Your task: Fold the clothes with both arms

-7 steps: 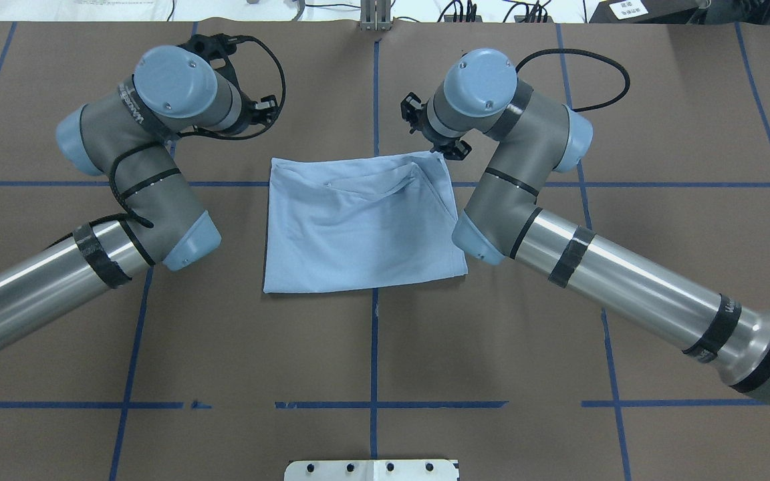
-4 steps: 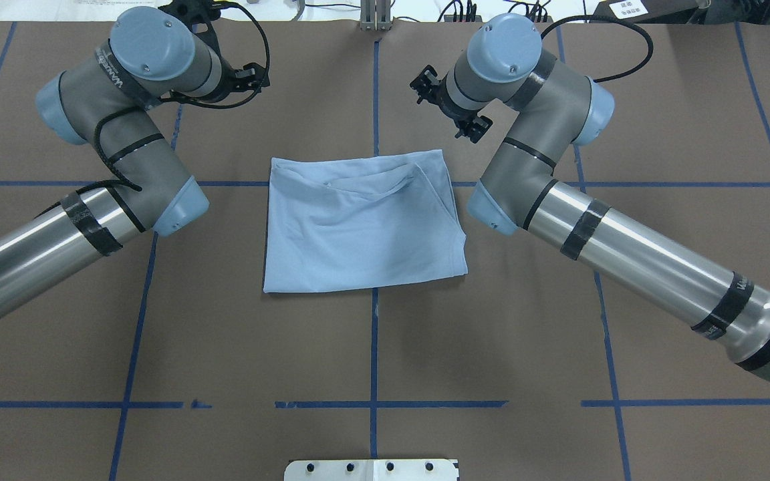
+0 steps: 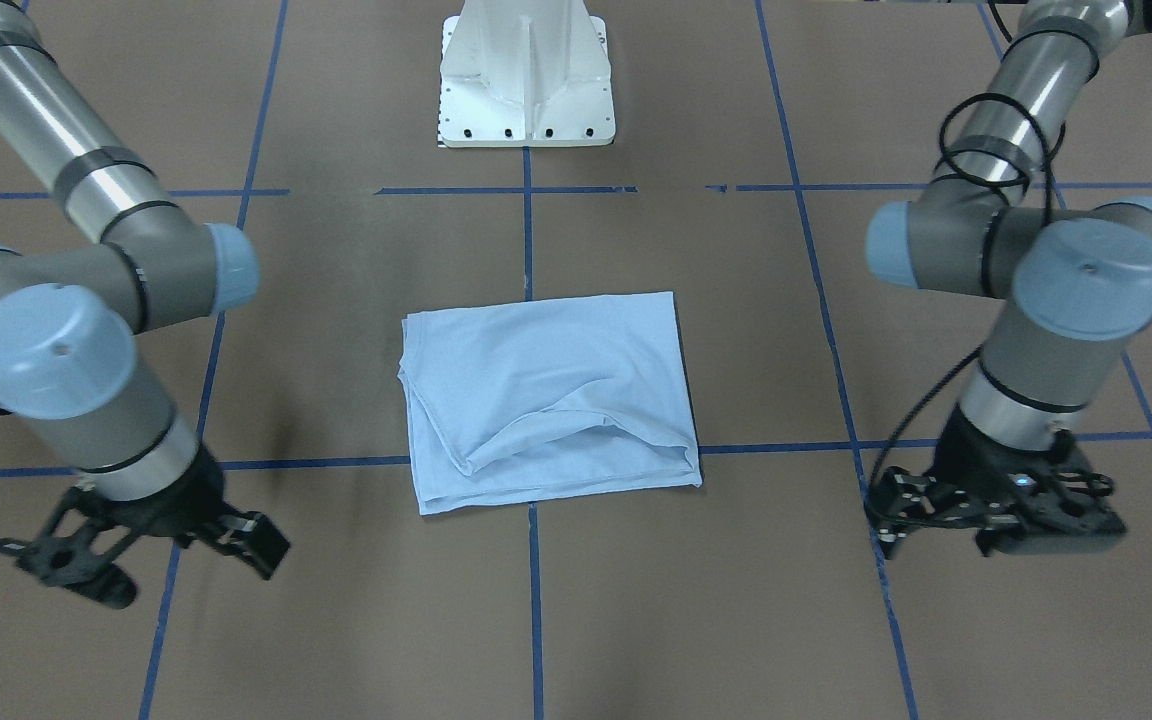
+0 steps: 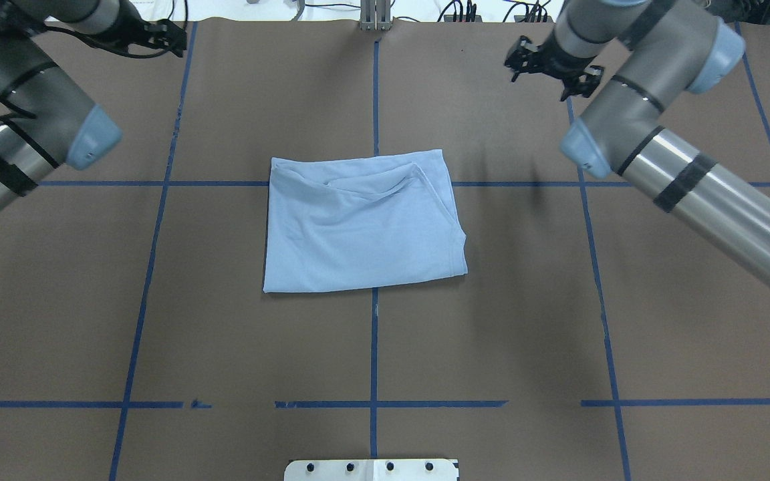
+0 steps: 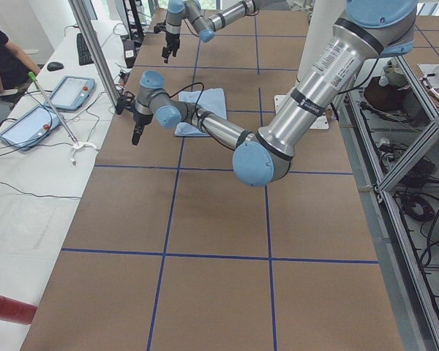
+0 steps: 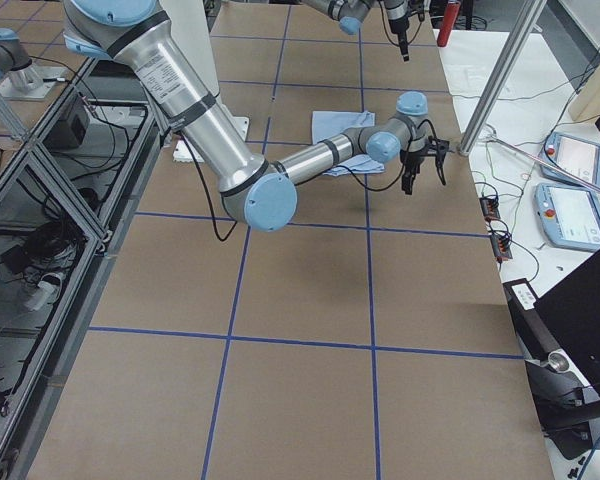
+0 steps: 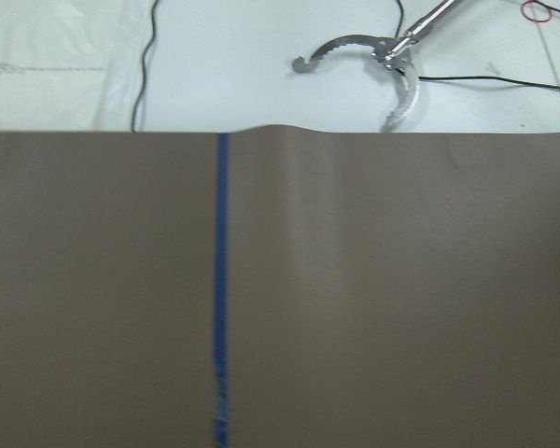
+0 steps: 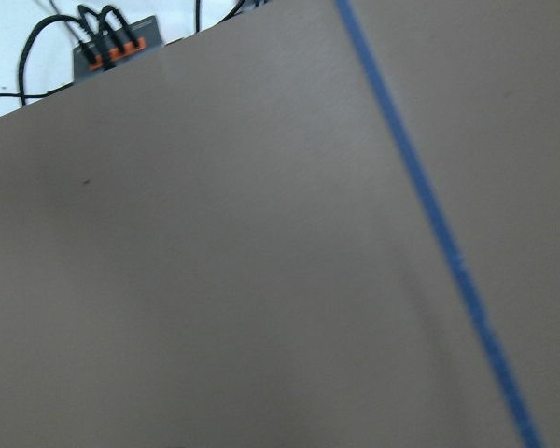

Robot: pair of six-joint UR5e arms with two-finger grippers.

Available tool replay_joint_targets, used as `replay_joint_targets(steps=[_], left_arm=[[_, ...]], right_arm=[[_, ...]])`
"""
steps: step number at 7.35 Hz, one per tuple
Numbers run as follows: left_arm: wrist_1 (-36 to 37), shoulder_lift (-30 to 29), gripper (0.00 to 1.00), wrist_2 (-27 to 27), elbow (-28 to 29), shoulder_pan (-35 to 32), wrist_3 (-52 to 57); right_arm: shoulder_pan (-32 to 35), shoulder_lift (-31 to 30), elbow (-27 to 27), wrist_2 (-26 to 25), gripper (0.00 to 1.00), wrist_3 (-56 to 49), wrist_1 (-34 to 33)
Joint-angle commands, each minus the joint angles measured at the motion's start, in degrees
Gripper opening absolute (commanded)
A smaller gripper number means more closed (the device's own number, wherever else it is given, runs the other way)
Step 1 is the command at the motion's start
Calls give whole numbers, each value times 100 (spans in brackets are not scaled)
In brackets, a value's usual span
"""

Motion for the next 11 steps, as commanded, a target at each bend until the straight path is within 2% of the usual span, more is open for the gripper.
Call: replay_joint_targets(steps=[1, 3, 5, 6, 7, 8, 9, 11], left_arm=[[59, 654, 100, -603, -74, -1243, 2240], [51, 1646, 100, -606, -502, -1678, 3878], [303, 2692, 100, -614, -1336, -1968, 4568], [1150, 2931, 100, -623, -1888, -2152, 5215], [2072, 3003, 100, -858, -2276, -2511, 6031], [2159, 3396, 100, -1635, -2333, -2767, 6108], [2082, 3478, 100, -1999, -2324, -2796, 6092], [1853, 3661, 100, -1968, -2028, -2813, 6144]], right_arm=[[1655, -1220, 187, 1239, 100, -3206, -133], [2573, -2206, 213, 1499, 100, -5373, -194], [3076, -2928, 248, 1762, 100, -6669, -317], [3348, -3079, 301, 1912, 100, -7519, -761], [3638, -3168, 597, 1939, 100, -8319, -1575], [3989, -3517, 965, 2026, 100, -8371, -2218], [3992, -3790, 1161, 2375, 100, -8328, -2146], [4001, -3871, 1119, 2212, 100, -8327, -2145]])
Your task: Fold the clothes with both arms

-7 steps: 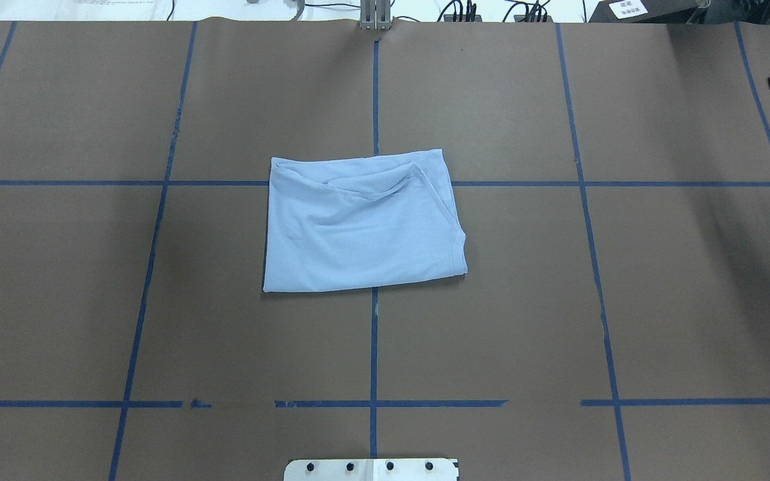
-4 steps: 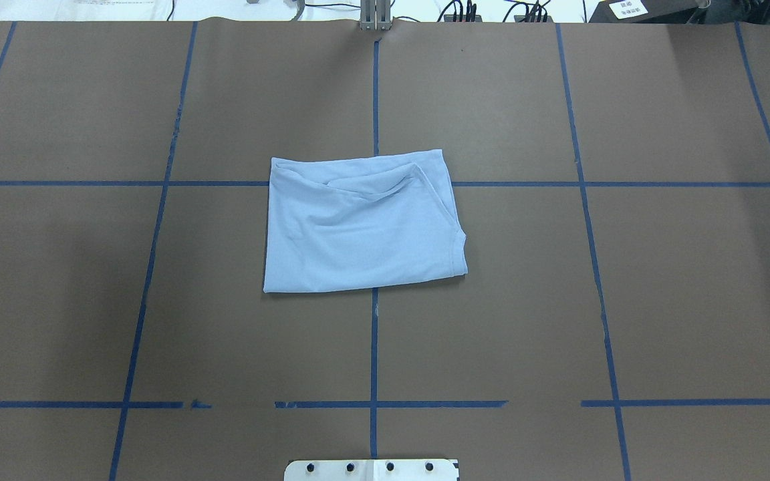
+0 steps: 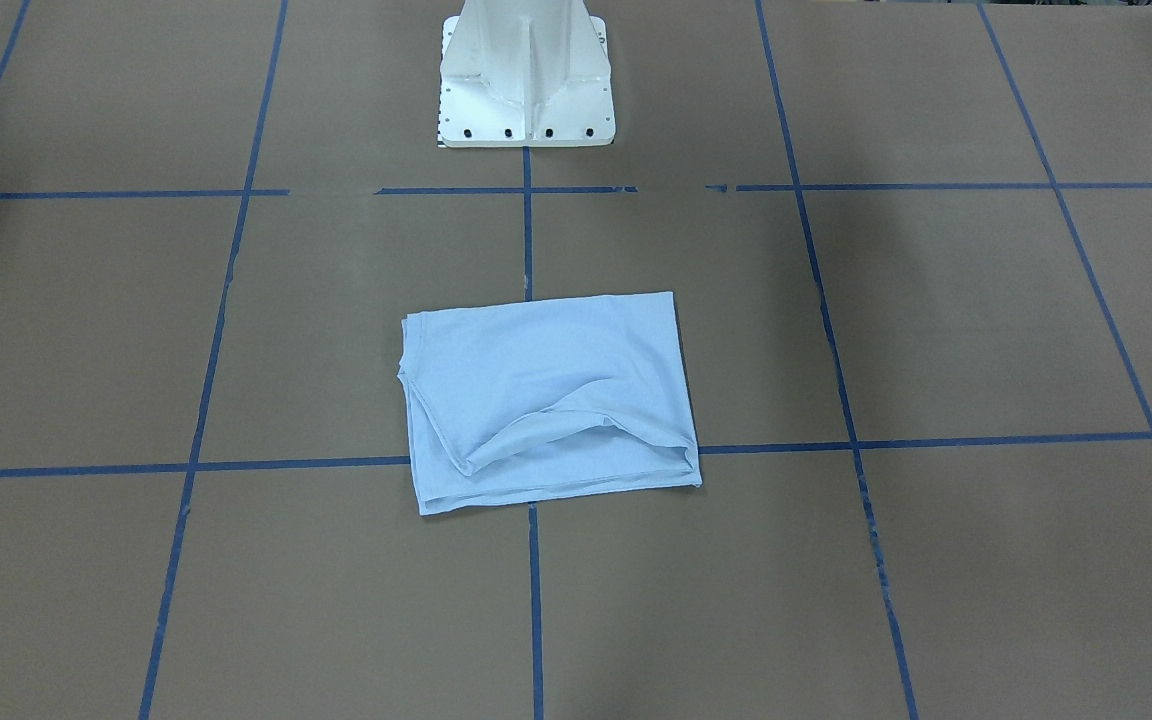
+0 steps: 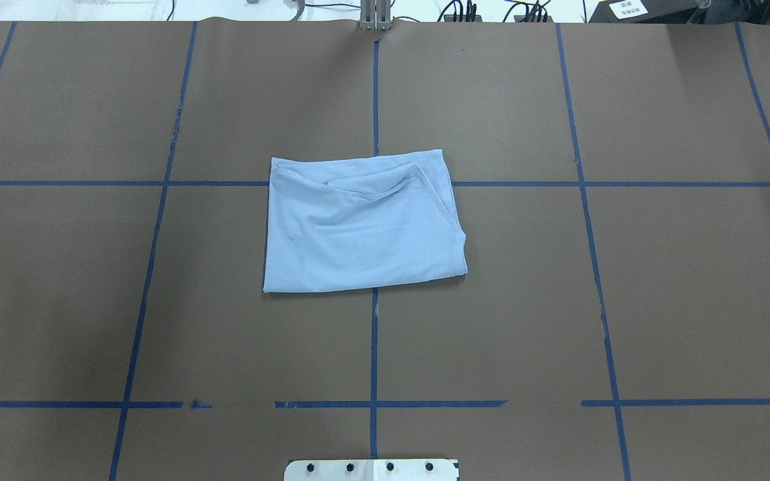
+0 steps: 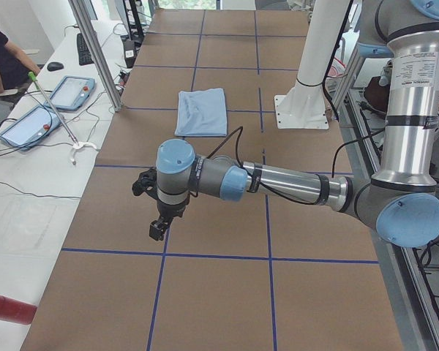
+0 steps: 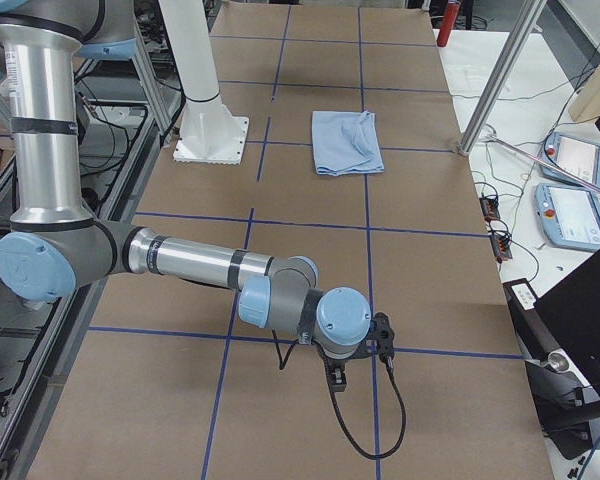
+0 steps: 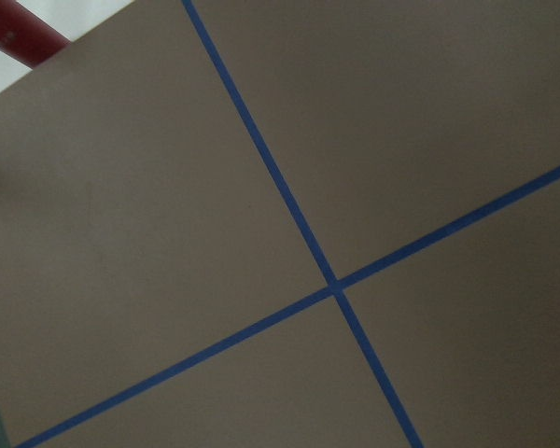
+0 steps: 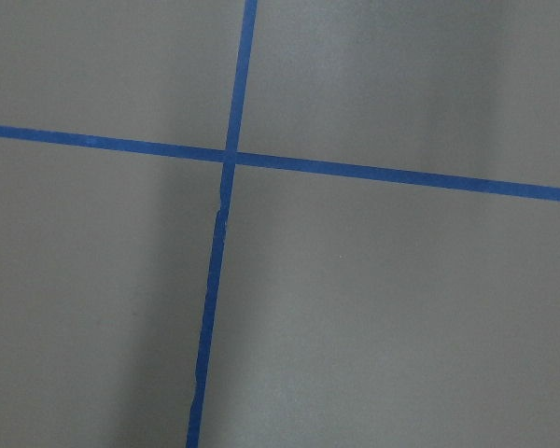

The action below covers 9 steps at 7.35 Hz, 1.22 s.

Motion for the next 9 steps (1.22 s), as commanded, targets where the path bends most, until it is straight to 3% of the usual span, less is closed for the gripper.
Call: replay_joint_targets(steps=[1, 4, 5, 7, 9], left_arm=[[-56, 101, 100, -46, 430, -28, 4], [32, 268, 100, -3, 327, -64, -319], [6, 190, 100, 354, 231, -55, -1079], [24, 215, 100, 411, -7, -55, -1201], [24, 268, 100, 393, -69, -55, -1201]], right_arm=[[22, -122, 2, -142, 100, -7, -34], [22, -183, -156, -135, 100, 72, -34], [22, -175, -147, -143, 100, 72, -34], [-169, -140, 368, -318, 100, 1277, 80], [-862, -157, 1185, -504, 100, 2424, 81]])
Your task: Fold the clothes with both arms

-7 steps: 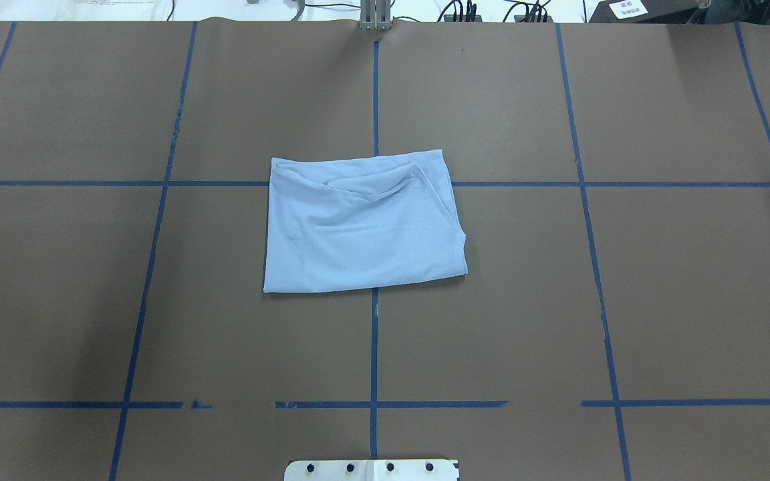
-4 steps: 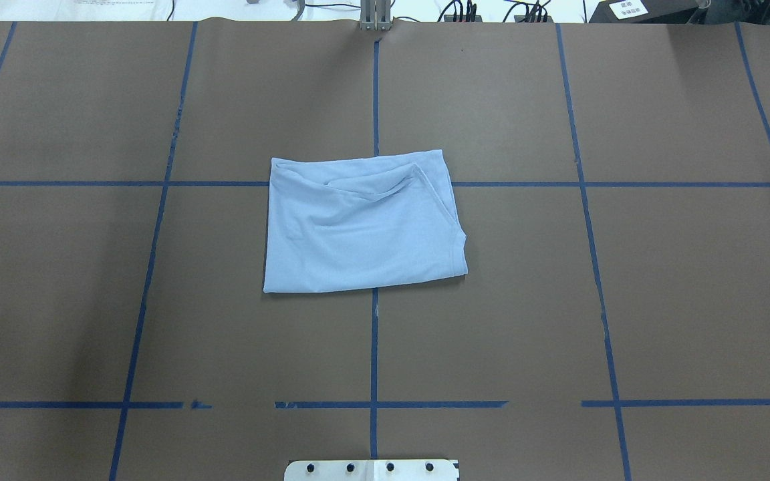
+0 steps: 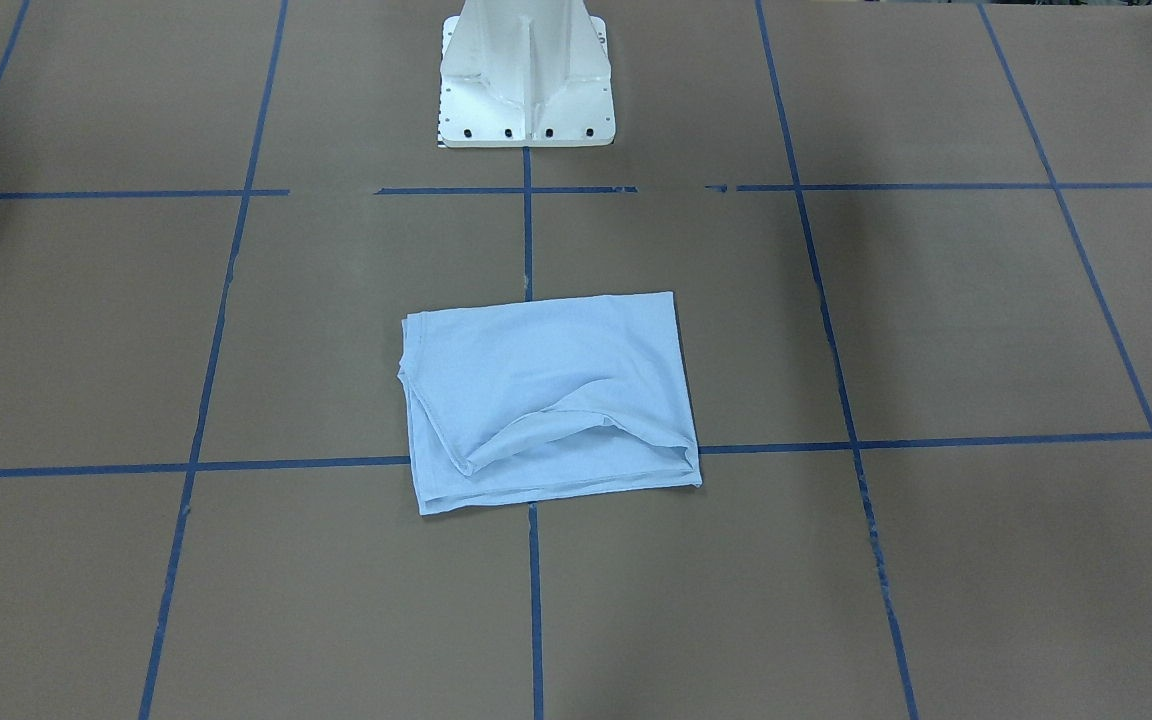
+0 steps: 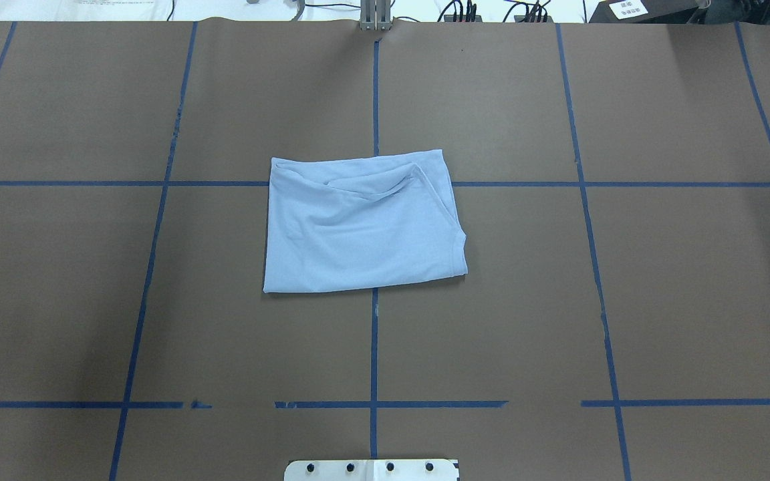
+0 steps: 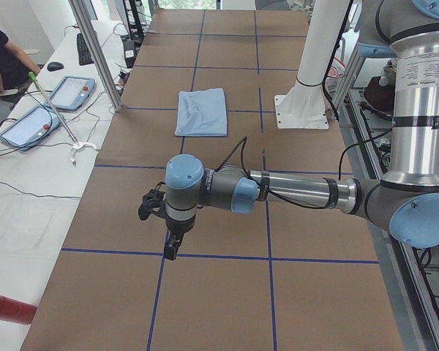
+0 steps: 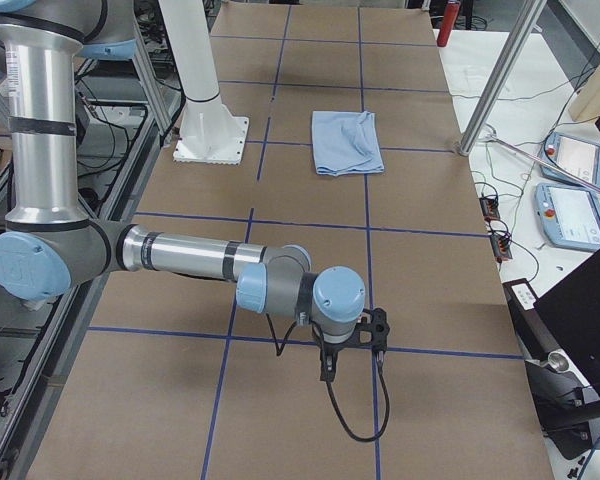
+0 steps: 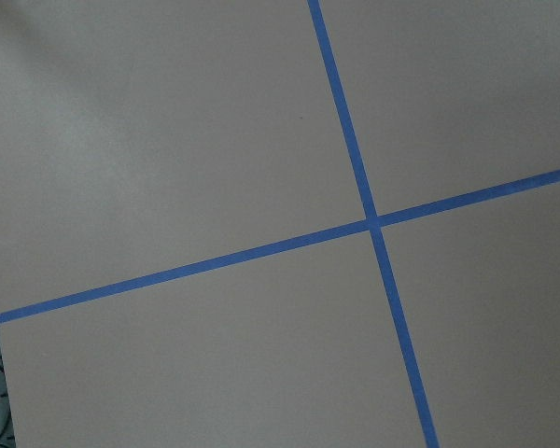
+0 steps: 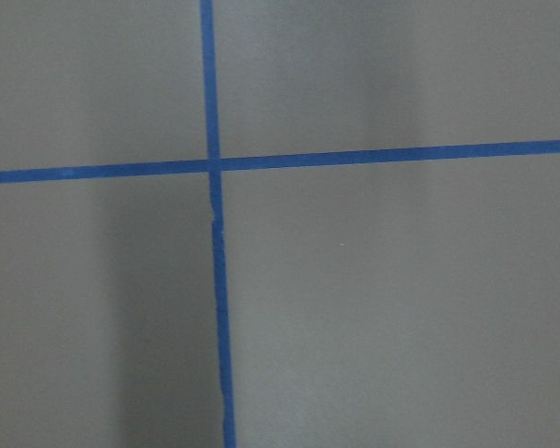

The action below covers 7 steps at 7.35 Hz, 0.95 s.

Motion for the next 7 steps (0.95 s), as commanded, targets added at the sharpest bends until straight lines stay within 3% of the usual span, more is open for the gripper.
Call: replay_joint_targets(steps=[1, 2, 7], left_arm=[[9, 44, 100, -15, -34, 0, -7], [9, 79, 100, -15, -25, 0, -7], [36, 124, 100, -41, -16, 0, -24]], right_arm=[[-585, -18, 631, -69, 100, 971, 31], [-769, -18, 763, -86, 100, 1253, 196], [-780, -308, 440, -95, 100, 1264, 1129]])
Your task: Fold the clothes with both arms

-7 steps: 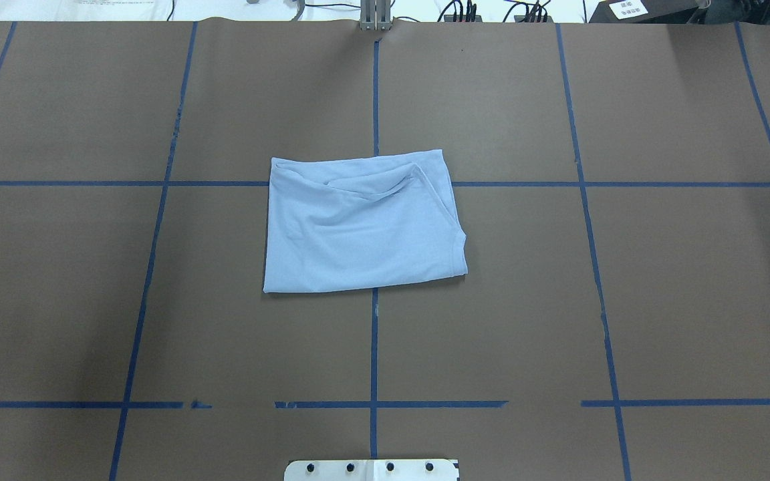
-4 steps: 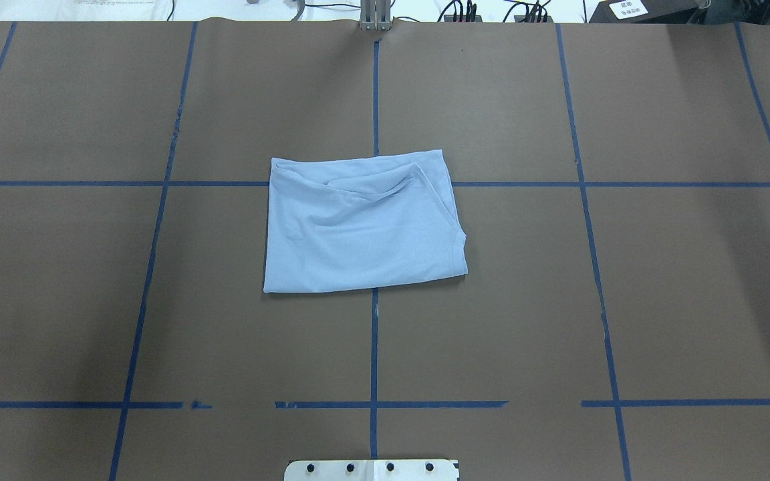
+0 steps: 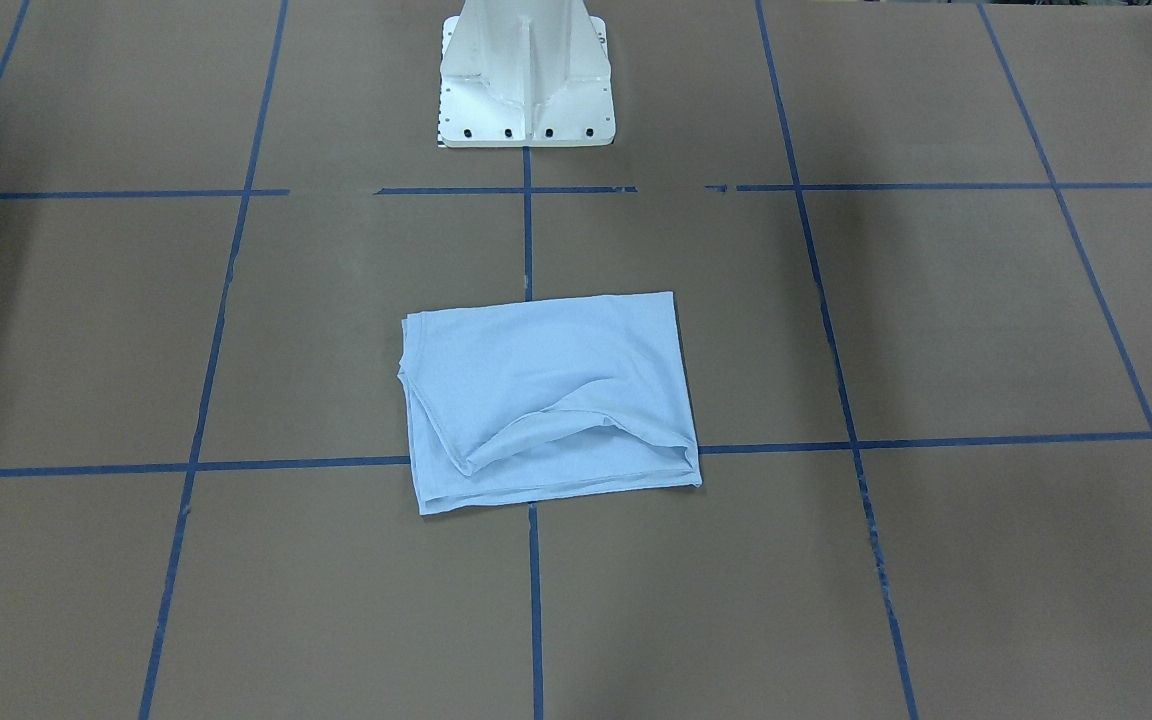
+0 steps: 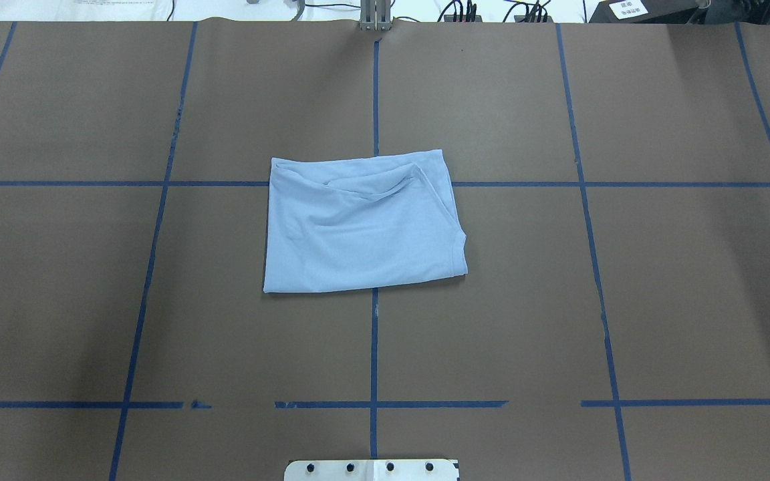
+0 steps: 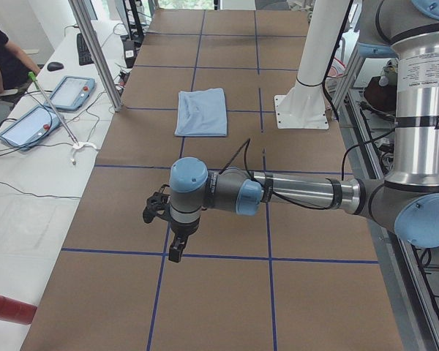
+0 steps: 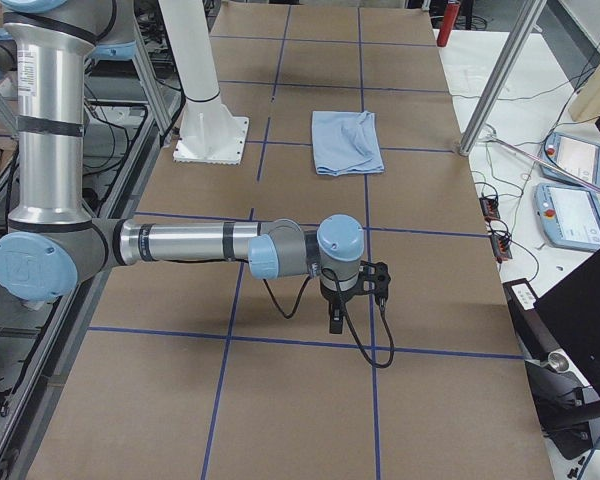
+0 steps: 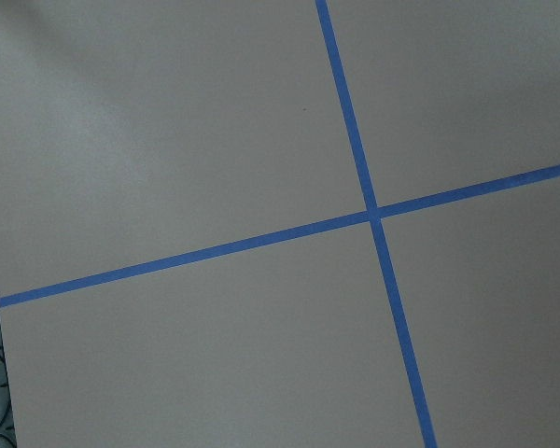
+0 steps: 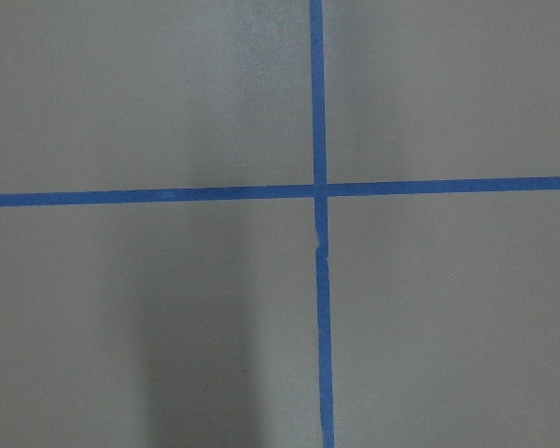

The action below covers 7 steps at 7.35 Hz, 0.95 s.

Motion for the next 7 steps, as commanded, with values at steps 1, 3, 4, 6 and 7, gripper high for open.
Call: replay_joint_targets(steps=[1, 3, 4, 6, 7], left_arm=[[43, 74, 100, -62, 33, 0, -297], [34, 171, 100, -308, 68, 0, -843], [34, 171, 100, -300, 77, 0, -845], [34, 171, 100, -309, 94, 0, -836], [26, 171, 100, -300, 94, 0, -827]], right_arm=[[-8, -23, -76, 0, 100, 33, 151], [0, -32, -76, 0, 100, 51, 151], [0, -32, -76, 26, 100, 51, 151], [0, -32, -58, 61, 100, 59, 151], [0, -32, -58, 61, 100, 59, 151]])
